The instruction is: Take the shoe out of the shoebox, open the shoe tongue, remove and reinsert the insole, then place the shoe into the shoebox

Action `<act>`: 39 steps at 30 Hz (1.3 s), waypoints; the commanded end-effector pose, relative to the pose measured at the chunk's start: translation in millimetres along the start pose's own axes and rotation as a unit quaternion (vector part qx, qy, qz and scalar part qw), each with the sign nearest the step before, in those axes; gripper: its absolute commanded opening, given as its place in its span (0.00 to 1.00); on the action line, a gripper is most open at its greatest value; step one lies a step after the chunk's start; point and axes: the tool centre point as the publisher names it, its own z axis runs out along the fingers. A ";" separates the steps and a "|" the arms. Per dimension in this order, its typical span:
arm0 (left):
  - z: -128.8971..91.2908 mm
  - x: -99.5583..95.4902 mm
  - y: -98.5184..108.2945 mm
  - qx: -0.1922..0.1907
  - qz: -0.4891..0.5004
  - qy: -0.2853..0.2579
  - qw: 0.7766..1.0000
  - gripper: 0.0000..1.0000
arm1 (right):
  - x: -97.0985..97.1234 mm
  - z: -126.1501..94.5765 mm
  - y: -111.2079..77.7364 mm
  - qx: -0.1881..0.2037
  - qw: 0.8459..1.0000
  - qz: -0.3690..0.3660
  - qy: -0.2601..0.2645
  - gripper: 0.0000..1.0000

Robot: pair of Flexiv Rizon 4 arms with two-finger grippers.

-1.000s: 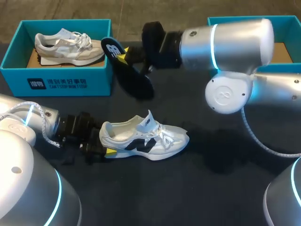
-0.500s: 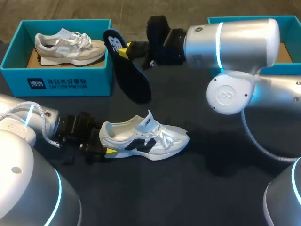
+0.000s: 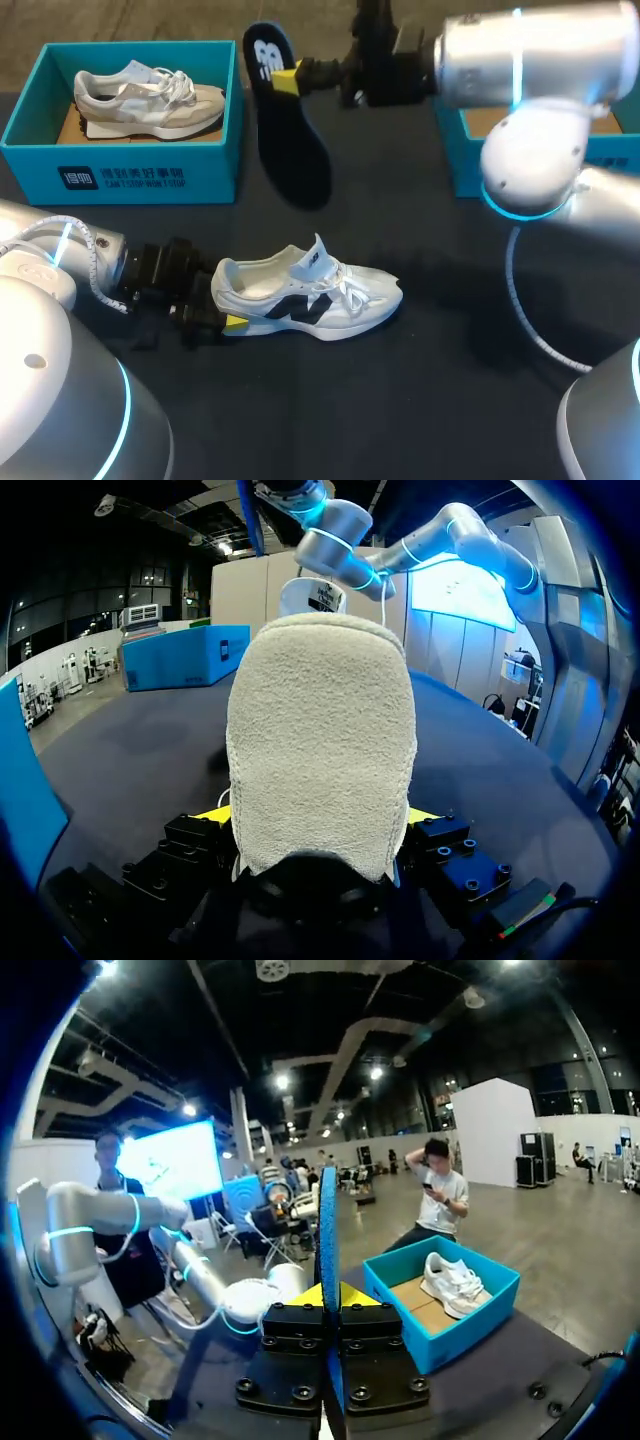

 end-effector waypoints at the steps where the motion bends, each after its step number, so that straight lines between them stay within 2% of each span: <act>1: 1.4 0.1 0.4 -0.001 0.000 0.000 1.000 0.00 | 6.2 -26.5 15.7 -0.005 1.000 0.008 0.028 0.00; 7: 1.4 0.1 0.4 -0.001 0.000 0.000 1.000 0.00 | 16.8 -43.8 41.6 -0.002 0.999 0.027 0.035 0.00; 14: 1.4 0.1 0.4 -0.001 0.000 0.000 1.000 0.00 | 30.9 -59.7 70.7 0.025 0.999 0.030 0.033 0.00; 15: 1.4 0.1 0.4 -0.001 0.000 0.000 1.000 0.00 | 32.9 -62.4 74.7 0.018 0.999 0.031 0.028 0.00; 18: 1.4 0.1 0.4 -0.001 0.000 0.000 1.000 0.00 | 39.0 -69.8 82.2 0.026 0.999 0.033 0.024 0.00; 28: 1.4 0.1 0.4 -0.001 0.000 0.000 1.000 0.00 | 64.7 -87.1 89.1 0.041 0.997 0.058 0.019 0.00; 39: 1.4 0.1 0.4 -0.001 0.000 0.000 1.000 0.00 | 102.5 -105.4 86.0 0.008 0.994 0.109 0.014 0.00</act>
